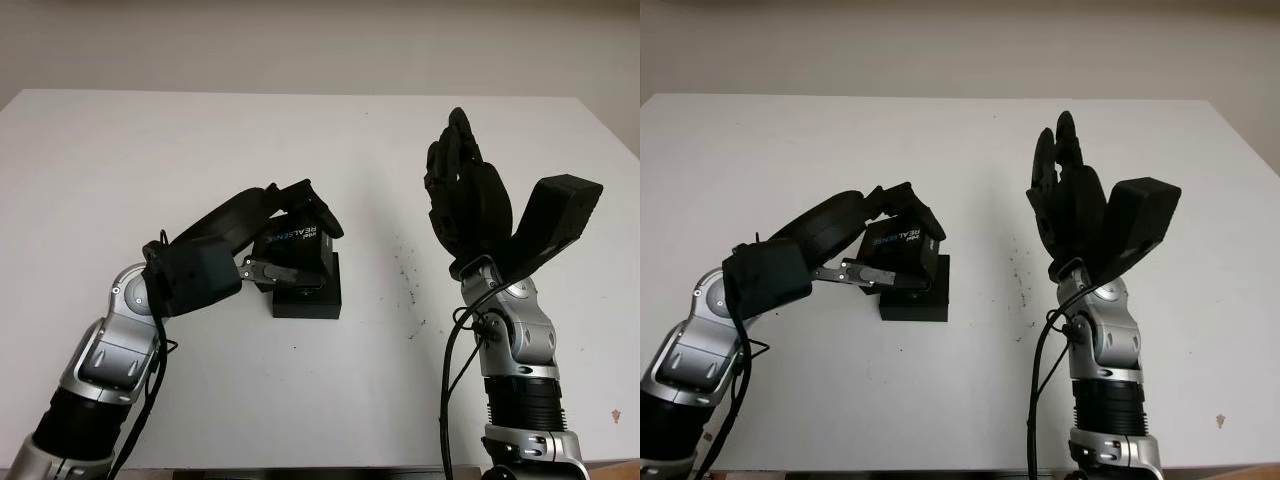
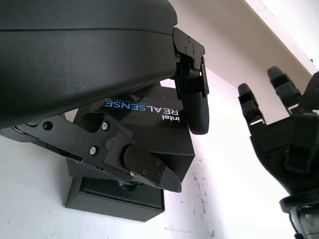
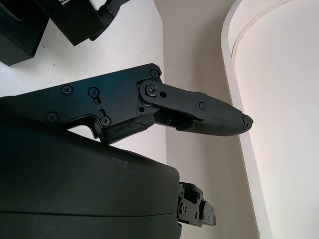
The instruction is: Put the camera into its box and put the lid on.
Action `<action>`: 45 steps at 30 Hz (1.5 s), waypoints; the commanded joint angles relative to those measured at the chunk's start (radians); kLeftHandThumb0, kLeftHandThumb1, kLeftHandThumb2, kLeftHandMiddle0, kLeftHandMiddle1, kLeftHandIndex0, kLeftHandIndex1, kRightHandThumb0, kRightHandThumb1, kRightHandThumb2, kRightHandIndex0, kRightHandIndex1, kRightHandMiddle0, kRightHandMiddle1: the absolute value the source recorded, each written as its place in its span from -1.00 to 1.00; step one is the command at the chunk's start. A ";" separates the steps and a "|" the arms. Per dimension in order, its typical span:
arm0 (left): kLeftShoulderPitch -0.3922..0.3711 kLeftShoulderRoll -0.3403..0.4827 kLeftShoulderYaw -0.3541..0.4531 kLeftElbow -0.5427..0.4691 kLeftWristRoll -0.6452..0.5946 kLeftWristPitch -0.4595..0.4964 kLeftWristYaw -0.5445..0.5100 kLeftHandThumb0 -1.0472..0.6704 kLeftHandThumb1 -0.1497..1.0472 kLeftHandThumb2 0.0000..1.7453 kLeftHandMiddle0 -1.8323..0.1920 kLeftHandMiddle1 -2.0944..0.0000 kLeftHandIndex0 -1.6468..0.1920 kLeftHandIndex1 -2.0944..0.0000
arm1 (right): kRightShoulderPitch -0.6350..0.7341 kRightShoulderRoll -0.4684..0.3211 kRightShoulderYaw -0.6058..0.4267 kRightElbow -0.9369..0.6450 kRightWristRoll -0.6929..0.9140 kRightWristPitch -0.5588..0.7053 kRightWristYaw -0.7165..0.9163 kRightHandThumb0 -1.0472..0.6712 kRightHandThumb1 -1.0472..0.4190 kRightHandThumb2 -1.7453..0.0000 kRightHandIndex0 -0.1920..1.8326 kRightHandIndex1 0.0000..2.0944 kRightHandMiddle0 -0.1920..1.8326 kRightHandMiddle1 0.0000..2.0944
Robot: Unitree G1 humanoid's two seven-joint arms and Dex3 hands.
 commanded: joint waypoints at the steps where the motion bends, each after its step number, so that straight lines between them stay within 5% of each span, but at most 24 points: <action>1: -0.002 -0.011 -0.011 0.010 0.017 -0.009 0.018 0.06 1.00 -0.83 0.55 -0.80 0.67 -0.43 | -0.018 -0.003 -0.003 0.007 -0.002 -0.017 0.003 -0.69 -1.00 0.26 -1.00 -1.00 -1.00 -1.00; 19: -0.015 -0.053 -0.045 0.063 0.079 -0.007 0.049 0.13 1.00 -0.86 0.50 -0.69 0.68 -0.48 | -0.013 0.001 0.002 0.024 -0.010 -0.037 0.015 -0.66 -1.00 0.24 -1.00 -1.00 -1.00 -1.00; 45: -0.036 -0.046 -0.096 -0.113 0.105 0.216 -0.077 0.10 1.00 -0.91 0.50 -0.66 0.66 -0.52 | -0.002 0.012 0.018 0.035 -0.032 -0.059 0.015 -0.64 -1.00 0.23 -1.00 -1.00 -1.00 -1.00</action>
